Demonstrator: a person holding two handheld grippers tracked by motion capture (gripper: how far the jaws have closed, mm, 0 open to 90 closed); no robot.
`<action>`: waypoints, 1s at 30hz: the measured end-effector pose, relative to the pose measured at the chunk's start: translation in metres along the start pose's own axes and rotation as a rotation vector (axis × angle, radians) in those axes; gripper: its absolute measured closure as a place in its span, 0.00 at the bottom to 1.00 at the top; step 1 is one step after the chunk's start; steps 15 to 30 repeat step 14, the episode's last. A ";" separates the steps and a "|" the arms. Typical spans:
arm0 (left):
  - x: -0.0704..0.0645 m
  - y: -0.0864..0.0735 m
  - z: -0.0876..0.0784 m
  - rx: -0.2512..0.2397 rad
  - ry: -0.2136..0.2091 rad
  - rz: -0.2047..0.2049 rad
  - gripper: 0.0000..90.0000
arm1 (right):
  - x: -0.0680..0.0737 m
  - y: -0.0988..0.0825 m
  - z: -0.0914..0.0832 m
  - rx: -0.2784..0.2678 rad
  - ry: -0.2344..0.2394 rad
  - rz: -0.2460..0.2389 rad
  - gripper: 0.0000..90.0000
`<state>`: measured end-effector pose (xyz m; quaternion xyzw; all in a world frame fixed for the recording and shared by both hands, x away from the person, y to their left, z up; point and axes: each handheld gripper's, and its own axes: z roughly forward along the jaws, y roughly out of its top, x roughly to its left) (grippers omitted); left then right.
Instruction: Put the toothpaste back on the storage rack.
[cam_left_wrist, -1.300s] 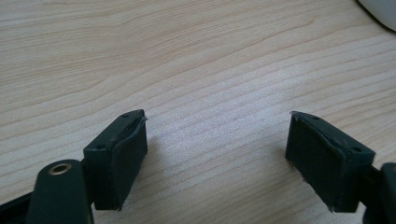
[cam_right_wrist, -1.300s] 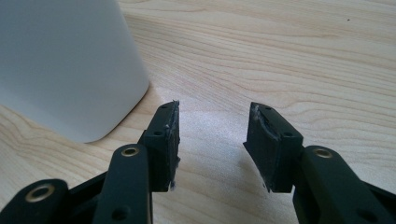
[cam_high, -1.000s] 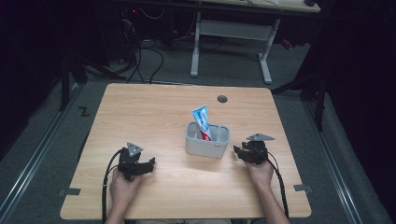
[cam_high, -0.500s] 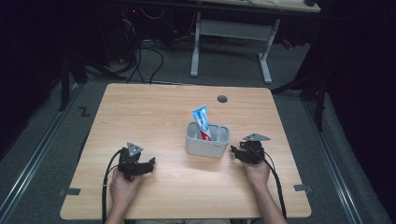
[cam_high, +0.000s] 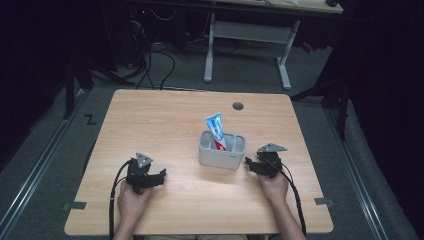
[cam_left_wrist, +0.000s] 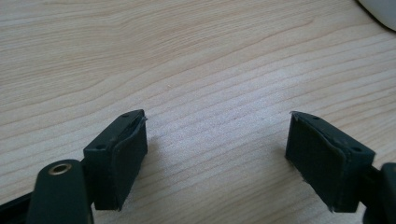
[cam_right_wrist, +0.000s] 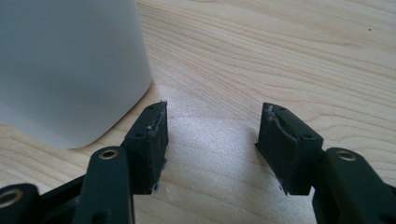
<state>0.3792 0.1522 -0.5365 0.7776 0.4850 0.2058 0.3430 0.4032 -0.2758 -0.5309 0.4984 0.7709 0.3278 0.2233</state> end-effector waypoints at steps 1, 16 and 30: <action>0.000 0.000 0.000 0.000 0.000 0.000 0.23 | 0.001 0.000 0.000 0.000 -0.002 0.001 0.46; 0.000 0.000 0.000 0.000 0.000 0.001 0.23 | 0.004 -0.003 -0.003 0.001 -0.008 0.003 0.44; 0.000 0.000 0.000 0.000 0.000 0.001 0.23 | 0.004 -0.003 -0.003 0.001 -0.008 0.003 0.44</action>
